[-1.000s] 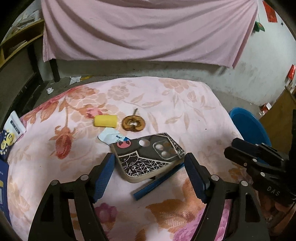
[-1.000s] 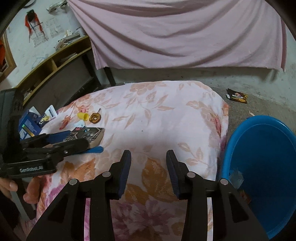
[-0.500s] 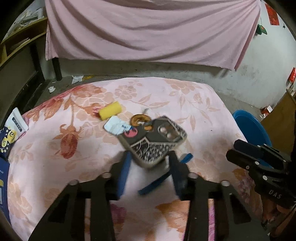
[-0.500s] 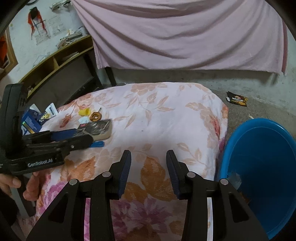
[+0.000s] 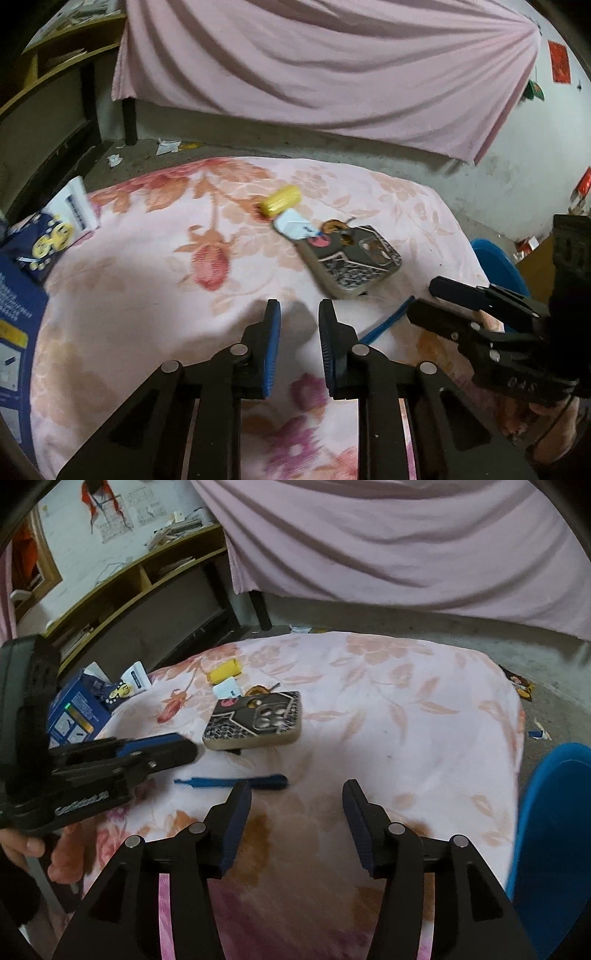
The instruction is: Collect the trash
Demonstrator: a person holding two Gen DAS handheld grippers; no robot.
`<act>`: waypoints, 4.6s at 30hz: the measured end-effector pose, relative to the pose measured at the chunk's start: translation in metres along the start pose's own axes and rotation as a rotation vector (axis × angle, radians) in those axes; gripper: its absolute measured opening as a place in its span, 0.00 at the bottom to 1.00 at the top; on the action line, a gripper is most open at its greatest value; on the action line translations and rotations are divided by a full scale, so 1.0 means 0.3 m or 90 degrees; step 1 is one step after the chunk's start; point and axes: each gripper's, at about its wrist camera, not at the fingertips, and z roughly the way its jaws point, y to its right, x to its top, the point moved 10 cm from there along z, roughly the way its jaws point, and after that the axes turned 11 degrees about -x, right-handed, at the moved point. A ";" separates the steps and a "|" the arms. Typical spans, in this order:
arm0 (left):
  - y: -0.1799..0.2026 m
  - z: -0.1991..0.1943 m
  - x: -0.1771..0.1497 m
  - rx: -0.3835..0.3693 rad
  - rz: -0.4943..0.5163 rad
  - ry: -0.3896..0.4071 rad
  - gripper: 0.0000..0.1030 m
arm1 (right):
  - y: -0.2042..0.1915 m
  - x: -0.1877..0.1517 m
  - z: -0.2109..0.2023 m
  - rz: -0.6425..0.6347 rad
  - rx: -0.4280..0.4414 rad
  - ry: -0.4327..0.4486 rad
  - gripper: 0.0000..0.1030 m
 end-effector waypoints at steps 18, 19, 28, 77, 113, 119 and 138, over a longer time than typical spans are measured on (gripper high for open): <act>-0.076 -0.104 0.014 0.015 -0.040 0.027 0.17 | -0.178 -0.004 0.020 -0.130 0.118 -0.016 0.48; -0.080 -0.106 0.015 0.014 -0.039 0.027 0.17 | -0.187 -0.007 0.023 -0.145 0.115 -0.015 0.48; -0.069 -0.108 0.016 0.014 -0.026 0.022 0.17 | -0.201 -0.034 0.032 -0.194 0.079 -0.021 0.08; 0.025 0.139 0.136 -0.048 0.010 -0.005 0.00 | 0.001 -0.053 -0.017 -0.117 -0.062 -0.001 0.07; 0.034 0.211 0.125 0.015 0.186 -0.066 0.11 | 0.035 -0.044 -0.007 -0.098 -0.057 -0.004 0.06; 0.041 0.145 0.114 0.024 0.168 -0.020 0.11 | 0.032 -0.047 -0.022 -0.096 -0.048 0.007 0.05; 0.325 -0.063 0.077 -0.023 0.147 0.113 0.11 | 0.111 -0.035 -0.276 -0.023 -0.080 0.177 0.05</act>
